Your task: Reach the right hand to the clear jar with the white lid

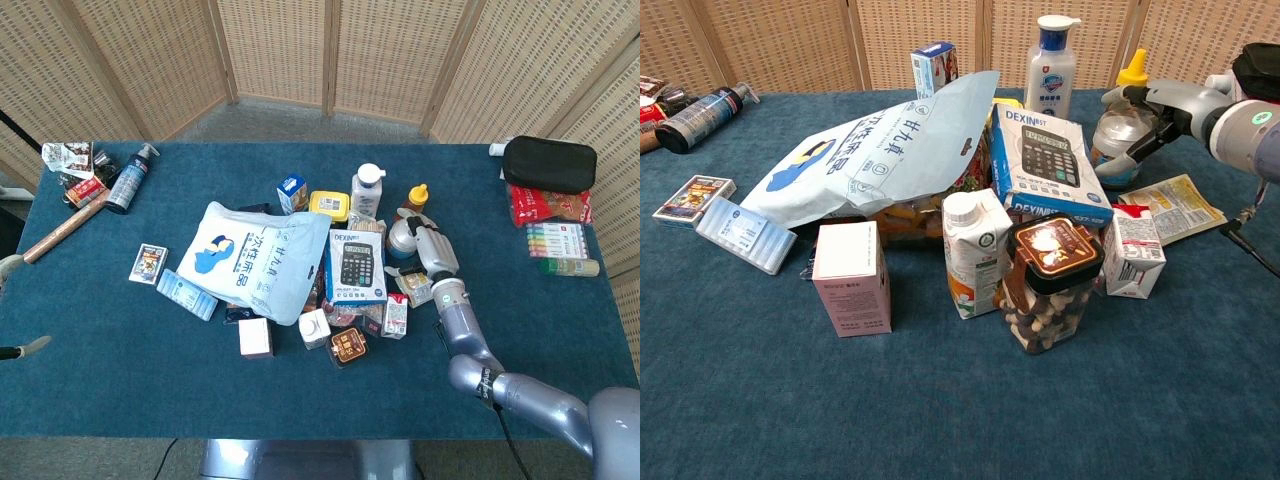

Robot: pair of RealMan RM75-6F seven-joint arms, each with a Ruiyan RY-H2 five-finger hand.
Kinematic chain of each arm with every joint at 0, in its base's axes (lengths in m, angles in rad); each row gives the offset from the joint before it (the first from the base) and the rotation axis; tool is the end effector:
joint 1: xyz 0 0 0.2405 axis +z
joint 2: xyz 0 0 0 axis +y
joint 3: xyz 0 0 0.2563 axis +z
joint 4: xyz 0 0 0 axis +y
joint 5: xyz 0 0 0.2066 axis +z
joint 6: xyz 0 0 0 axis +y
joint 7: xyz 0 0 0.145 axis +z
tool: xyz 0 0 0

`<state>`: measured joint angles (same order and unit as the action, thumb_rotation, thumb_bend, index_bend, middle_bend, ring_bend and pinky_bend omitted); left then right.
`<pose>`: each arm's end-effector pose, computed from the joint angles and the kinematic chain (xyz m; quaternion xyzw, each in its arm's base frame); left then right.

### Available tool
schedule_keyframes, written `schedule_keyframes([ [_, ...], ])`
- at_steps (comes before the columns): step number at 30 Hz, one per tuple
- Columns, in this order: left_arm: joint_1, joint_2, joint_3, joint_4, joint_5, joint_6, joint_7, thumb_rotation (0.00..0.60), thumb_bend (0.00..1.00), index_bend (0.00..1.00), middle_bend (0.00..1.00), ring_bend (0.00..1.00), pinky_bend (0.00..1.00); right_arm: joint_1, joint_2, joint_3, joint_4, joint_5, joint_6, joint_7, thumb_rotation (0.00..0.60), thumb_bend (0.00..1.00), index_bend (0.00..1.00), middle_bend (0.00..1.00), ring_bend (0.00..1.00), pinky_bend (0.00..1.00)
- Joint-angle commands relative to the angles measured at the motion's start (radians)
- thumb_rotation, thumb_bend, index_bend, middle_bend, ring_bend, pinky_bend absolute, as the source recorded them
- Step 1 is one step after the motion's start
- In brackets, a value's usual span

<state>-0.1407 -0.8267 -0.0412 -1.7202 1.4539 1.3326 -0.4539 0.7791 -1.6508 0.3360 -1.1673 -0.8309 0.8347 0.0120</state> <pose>-0.3088 0.1950 0.2282 -0.5443 -0.5050 -0.4250 0.5178 -0.1909 -0.4101 -0.0051 0.5482 -0.5802 0.4203 0.4315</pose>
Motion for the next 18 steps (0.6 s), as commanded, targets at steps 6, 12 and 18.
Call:
schedule_keyframes([
  [6,0.0,0.001,0.0,0.002,-0.001,-0.001,-0.001,0.6,0.0,0.0,0.0,0.0,0.0,-0.004,-0.093,0.008,0.124,-0.083,0.09,0.041,0.6,0.0,0.11,0.38,0.33,0.47],
  [12,0.0,0.0,0.001,0.0,0.005,0.0,0.002,0.6,0.0,0.0,0.0,0.0,0.0,-0.03,-0.117,0.008,0.166,-0.123,0.129,0.07,0.6,0.0,0.46,0.79,0.72,0.82],
  [18,-0.001,0.0,0.003,-0.003,0.012,0.001,0.005,0.6,0.0,0.0,0.0,0.0,0.0,-0.068,-0.069,0.019,0.098,-0.158,0.18,0.076,0.6,0.0,0.5,0.82,0.75,0.84],
])
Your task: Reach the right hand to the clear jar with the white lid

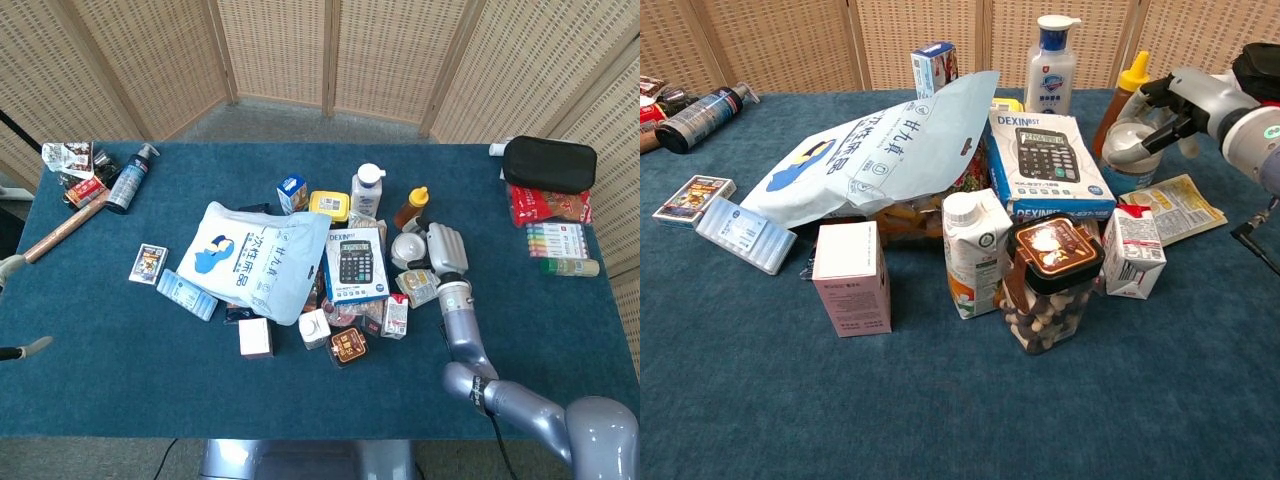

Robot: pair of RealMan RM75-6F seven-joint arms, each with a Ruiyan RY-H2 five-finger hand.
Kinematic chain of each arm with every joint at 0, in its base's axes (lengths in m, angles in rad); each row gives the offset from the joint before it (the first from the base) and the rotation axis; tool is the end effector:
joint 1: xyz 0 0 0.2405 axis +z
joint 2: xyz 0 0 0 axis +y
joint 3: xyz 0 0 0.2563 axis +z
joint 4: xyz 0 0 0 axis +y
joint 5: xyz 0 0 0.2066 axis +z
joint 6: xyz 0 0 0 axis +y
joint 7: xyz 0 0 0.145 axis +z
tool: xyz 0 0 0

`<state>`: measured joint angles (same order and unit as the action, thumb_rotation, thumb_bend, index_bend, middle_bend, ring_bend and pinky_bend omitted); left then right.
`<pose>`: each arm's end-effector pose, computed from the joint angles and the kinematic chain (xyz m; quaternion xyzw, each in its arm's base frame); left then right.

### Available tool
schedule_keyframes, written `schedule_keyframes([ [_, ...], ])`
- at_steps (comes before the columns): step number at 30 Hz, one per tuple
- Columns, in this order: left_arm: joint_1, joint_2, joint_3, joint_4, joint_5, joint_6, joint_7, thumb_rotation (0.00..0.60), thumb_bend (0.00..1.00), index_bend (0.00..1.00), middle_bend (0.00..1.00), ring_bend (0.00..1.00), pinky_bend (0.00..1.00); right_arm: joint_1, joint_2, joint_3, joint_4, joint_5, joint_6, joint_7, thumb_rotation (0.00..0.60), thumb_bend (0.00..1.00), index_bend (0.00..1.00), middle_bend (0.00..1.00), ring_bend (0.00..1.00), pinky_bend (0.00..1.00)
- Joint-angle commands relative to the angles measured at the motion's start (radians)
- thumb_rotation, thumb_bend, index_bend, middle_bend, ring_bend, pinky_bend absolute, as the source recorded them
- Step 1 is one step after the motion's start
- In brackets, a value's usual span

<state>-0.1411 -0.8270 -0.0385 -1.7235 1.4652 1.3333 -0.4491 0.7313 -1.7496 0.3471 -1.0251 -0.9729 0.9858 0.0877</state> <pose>-0.3070 0.1944 0.2265 -0.5493 -0.5036 -0.4244 0.5143 -0.2073 -0.4081 -0.0025 0.5182 -0.5319 0.4694 0.4777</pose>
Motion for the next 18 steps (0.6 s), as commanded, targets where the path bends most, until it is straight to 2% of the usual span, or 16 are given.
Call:
schedule_keyframes([
  [1,0.0,0.0,0.001,0.0,0.002,0.0,0.001,0.6,0.0,0.0,0.0,0.0,0.0,-0.027,0.045,0.011,-0.067,-0.02,0.042,-0.003,0.6,0.0,0.5,0.82,0.76,0.84],
  [9,-0.002,0.001,0.004,0.0,0.014,-0.001,-0.015,0.6,0.0,0.0,0.0,0.0,0.0,-0.101,0.202,0.058,-0.344,-0.044,0.173,-0.058,0.6,0.0,0.5,0.83,0.76,0.85],
  [18,-0.003,0.004,0.008,0.003,0.027,0.002,-0.032,0.6,0.0,0.0,0.0,0.0,0.0,-0.143,0.382,0.128,-0.678,-0.046,0.289,-0.201,0.6,0.0,0.5,0.83,0.76,0.85],
])
